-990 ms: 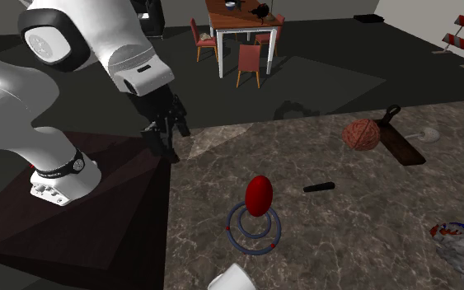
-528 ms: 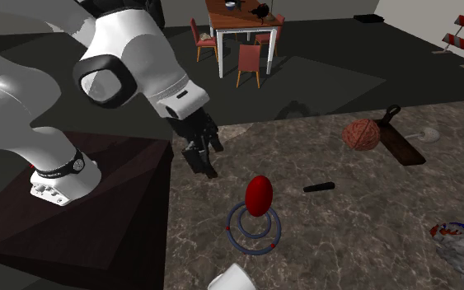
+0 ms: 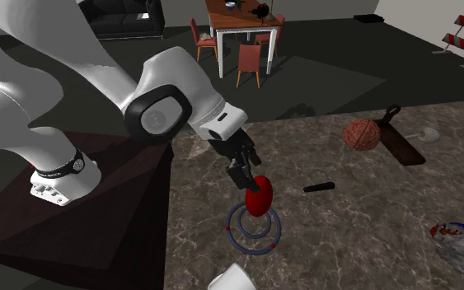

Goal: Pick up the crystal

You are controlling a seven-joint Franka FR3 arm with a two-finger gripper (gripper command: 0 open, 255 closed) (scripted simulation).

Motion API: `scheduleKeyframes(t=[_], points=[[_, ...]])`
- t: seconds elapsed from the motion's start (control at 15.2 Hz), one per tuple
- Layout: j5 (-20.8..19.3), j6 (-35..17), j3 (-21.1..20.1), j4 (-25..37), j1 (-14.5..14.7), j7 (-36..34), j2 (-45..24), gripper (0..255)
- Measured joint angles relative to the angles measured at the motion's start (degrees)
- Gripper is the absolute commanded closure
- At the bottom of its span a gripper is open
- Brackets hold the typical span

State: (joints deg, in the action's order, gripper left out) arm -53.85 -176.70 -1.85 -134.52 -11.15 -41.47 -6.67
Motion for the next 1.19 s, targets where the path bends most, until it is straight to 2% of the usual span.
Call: scheduleKeyframes(t=[0.07, 0.2, 0.59, 0.66, 0.86, 1.19], points=[[-5.1, -0.4, 1.7, 2.1, 1.5, -5.0, -1.6, 0], [-12.3, -1.4, 4.4, 4.6, 3.6, -12.1, -4.1, 0], [-28.6, -3.5, 10.2, 8.5, 8.2, -28.7, -8.7, 0], [-30.1, -3.7, 10.5, 8.8, 8.5, -30.2, -8.9, 255], [-31.9, -3.9, 11.0, 9.2, 8.8, -32.1, -9.2, 255], [-32.7, -4.0, 11.1, 9.2, 8.9, -32.8, -9.2, 255]])
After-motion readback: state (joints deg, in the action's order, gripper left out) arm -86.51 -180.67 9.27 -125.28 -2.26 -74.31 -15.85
